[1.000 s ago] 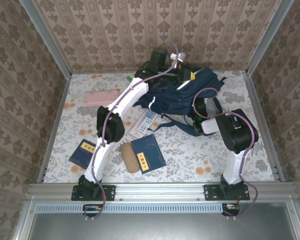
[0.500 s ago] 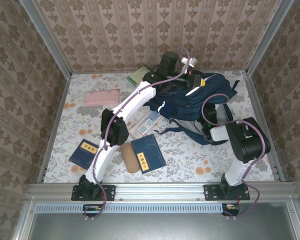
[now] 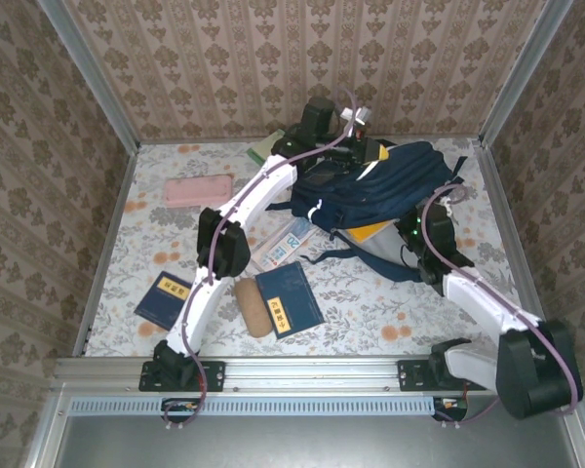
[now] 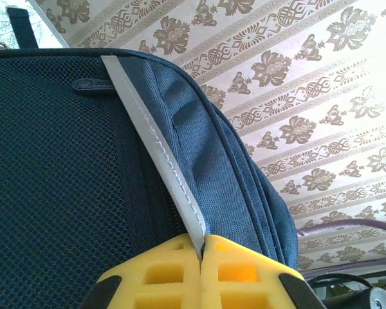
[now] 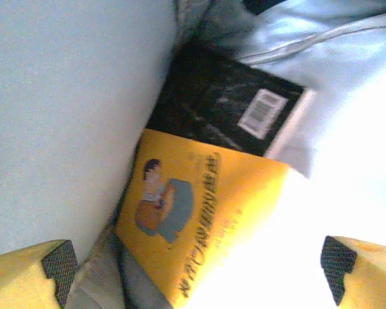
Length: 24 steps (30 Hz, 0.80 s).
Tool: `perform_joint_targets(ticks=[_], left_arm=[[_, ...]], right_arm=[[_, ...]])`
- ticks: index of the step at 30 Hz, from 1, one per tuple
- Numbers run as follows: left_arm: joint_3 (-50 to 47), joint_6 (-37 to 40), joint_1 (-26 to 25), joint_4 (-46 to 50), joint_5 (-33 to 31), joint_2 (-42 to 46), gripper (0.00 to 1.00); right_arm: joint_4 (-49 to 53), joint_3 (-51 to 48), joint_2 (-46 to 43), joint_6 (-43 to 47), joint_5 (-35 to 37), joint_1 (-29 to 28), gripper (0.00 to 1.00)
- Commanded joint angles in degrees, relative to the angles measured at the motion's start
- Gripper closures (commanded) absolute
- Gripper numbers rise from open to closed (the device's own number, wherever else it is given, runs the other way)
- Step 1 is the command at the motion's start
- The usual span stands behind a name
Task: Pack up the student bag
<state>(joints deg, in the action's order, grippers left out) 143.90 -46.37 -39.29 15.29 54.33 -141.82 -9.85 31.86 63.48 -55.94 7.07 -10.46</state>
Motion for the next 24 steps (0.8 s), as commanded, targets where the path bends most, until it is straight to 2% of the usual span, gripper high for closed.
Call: perform_joint_targets(ticks=[1,5,8,13,18,21,24], left_arm=[[2.58,-1.18,0.91,-6.5,0.1,0.24,1.0],[2.02,-0.4,0.34,-5.28,0.34,-0.09,1.0],[1.92,0.81,-0.11,-3.19,-0.15,-0.44,1.0],[1.53,3.62,-1.0,1.42,-2.14,-0.85,1.0],[1.01,4.44,-1.35,3.21,-3.51,-1.12,1.0],[0.95,4.48,-1.34,3.89,-4.01,-1.36,1.0],[0.61,5.11,-1.36,4.9,-3.87,-1.24,0.9]], right_arm=[[15.46,-1.86,-8.38,1.78,8.1,0.43,0.02],[23.23,-3.78,-20.06,3.24,13.33,0.42,0.05],[29.41,-3.4,-28.51,3.98,14.55,0.35,0.09],[42.47,-1.1,-39.21,3.39,18.86,0.31,0.14],[49.76,3.49,-41.96,5.81,24.04,0.28,0.14],[48.11,5.37,-41.35,8.55,22.47,0.26,0.15],[43.86,7.63,-39.54,13.09,17.44,0.33,0.16]])
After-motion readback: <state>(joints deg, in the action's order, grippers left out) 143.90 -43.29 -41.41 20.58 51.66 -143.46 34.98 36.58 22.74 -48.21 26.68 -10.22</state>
